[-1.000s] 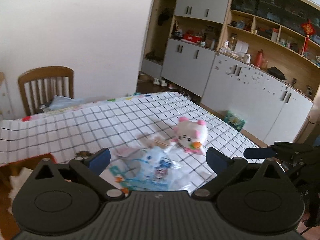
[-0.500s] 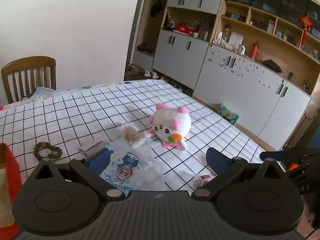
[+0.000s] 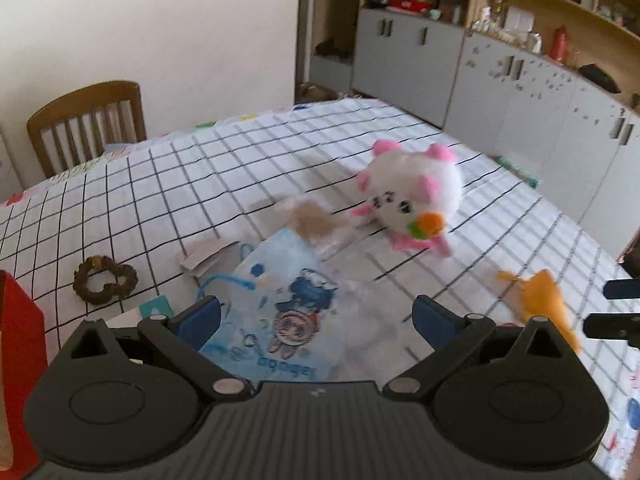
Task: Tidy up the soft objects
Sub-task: 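Grasp the blue printed bag with the left gripper while the right gripper grasps the yellow duck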
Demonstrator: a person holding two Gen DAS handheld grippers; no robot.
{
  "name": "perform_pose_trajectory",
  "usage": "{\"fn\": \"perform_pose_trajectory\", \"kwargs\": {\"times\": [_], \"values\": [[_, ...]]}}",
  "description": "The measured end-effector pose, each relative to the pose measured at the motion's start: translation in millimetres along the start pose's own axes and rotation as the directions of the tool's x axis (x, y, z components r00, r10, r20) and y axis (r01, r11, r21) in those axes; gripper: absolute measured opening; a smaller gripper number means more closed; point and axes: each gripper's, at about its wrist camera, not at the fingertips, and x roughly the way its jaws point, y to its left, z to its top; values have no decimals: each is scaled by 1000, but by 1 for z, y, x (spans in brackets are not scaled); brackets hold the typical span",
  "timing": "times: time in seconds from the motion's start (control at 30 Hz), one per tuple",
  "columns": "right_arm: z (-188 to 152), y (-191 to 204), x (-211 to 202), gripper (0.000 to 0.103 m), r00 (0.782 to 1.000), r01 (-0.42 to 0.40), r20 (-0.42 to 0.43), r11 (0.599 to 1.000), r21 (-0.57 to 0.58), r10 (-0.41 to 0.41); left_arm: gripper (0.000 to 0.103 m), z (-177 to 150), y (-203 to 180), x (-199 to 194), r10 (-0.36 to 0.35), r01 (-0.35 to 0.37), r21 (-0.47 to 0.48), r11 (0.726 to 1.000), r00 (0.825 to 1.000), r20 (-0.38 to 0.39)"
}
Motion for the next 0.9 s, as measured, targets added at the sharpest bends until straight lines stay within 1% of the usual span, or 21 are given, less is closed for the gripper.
{"fn": "perform_pose_trajectory", "kwargs": {"times": [0.2,0.27,0.43,0.53,0.6,0.67,0.7,0.83,0.9], "values": [[2,-8,21,78,999,4,-41,1000,-3,-4,102,2,11,26,35,-36,-20,999,998,-50],[3,-8,27,76,999,10,-53,1000,-8,-10,102,2,16,31,35,-37,-33,999,997,-65],[5,-7,39,73,997,12,-74,1000,-19,-13,102,3,19,43,24,-26,-21,999,995,-92],[7,-5,44,72,997,13,-80,1000,-28,-15,101,3,23,51,13,-18,-41,999,993,-114],[8,-4,47,70,996,10,-86,999,-32,-13,97,3,27,54,-5,-2,-58,998,992,-124],[8,-4,50,67,996,12,-92,999,-30,-15,90,3,29,56,-24,13,-79,997,990,-140],[9,-4,51,65,995,15,-97,999,-29,-17,89,3,30,57,-28,16,-85,996,989,-144],[9,-4,54,58,994,23,-106,999,-26,-26,71,4,31,56,-43,28,-100,995,987,-154],[9,-5,54,53,994,23,-106,1000,-21,-25,68,5,32,54,-42,26,-106,994,987,-156]]}}
